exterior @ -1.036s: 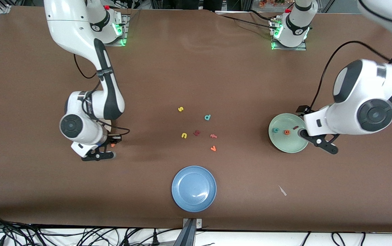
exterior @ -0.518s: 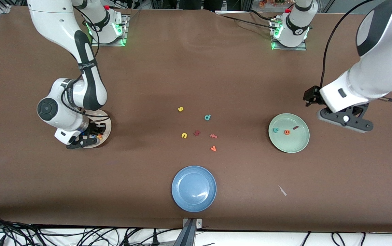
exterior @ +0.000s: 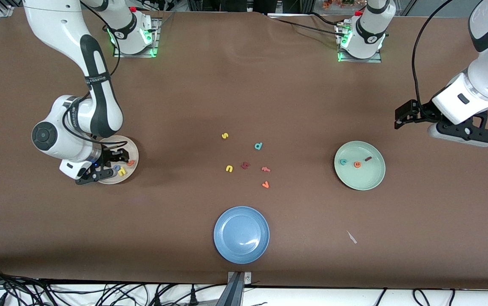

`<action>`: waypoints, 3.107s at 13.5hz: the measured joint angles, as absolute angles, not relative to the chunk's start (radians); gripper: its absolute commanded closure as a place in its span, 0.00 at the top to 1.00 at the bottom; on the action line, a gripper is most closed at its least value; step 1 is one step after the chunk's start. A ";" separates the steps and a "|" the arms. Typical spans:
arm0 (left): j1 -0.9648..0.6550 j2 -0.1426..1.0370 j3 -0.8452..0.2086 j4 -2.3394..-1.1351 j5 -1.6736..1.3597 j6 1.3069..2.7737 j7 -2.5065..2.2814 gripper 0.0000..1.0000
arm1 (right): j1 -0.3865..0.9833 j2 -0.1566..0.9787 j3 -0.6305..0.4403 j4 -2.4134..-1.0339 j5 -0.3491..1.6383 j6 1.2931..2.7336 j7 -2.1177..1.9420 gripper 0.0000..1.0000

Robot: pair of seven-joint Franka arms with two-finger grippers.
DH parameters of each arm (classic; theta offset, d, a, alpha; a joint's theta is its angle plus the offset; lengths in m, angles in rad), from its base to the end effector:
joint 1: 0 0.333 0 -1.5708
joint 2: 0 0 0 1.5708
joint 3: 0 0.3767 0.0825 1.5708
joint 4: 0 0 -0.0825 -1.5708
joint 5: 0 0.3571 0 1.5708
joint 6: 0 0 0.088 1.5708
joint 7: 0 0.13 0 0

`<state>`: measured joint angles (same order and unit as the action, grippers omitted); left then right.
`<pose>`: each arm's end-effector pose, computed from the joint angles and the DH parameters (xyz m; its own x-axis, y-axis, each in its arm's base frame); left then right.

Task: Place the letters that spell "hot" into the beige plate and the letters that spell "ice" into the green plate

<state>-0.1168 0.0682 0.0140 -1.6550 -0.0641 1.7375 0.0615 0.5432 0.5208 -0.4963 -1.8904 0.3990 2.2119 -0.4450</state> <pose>0.5596 -0.0653 0.6020 0.9881 -0.1530 0.0178 -0.1538 -0.9862 0.0614 0.6204 0.0763 0.2953 0.9583 0.2725 -0.0859 0.2644 -0.9598 -0.0944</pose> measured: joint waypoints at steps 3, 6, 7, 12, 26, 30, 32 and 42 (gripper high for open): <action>-0.106 0.045 0.014 -1.673 -0.051 1.745 0.062 1.00 | 0.542 0.505 -0.498 -1.799 0.410 2.075 -0.391 1.00; -0.091 0.043 0.014 -1.675 -0.050 1.743 0.061 1.00 | 0.541 0.499 -0.508 -1.728 0.411 1.949 -0.323 1.00; -0.087 0.043 0.014 -1.676 -0.050 1.736 0.061 1.00 | 0.540 0.498 -0.511 -1.694 0.411 1.895 -0.300 1.00; -0.073 0.037 0.014 -1.676 0.037 1.691 0.061 1.00 | 0.561 0.495 -0.509 -1.531 0.403 1.705 -0.154 1.00; -0.037 -0.021 -0.018 -1.677 0.038 1.669 0.087 1.00 | 0.148 0.106 -0.007 -1.705 0.083 1.767 -0.005 1.00; 0.001 -0.021 -0.021 -1.677 0.013 1.669 0.110 1.00 | 0.121 0.065 -0.007 -1.698 0.041 1.691 -0.024 1.00; 0.002 -0.021 -0.029 -1.677 0.013 1.668 0.111 1.00 | 0.115 0.047 -0.009 -1.697 0.035 1.684 -0.024 1.00; 0.004 -0.007 -0.040 -1.662 0.013 1.668 0.111 1.00 | 0.016 0.040 -0.014 -1.660 0.028 1.642 -0.024 1.00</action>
<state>0.0045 -0.0072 -0.0399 -1.6619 0.0131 1.6680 0.1105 0.0162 0.0398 -0.0141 -1.6604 0.0283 1.6424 -0.0242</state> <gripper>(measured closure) 0.000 0.000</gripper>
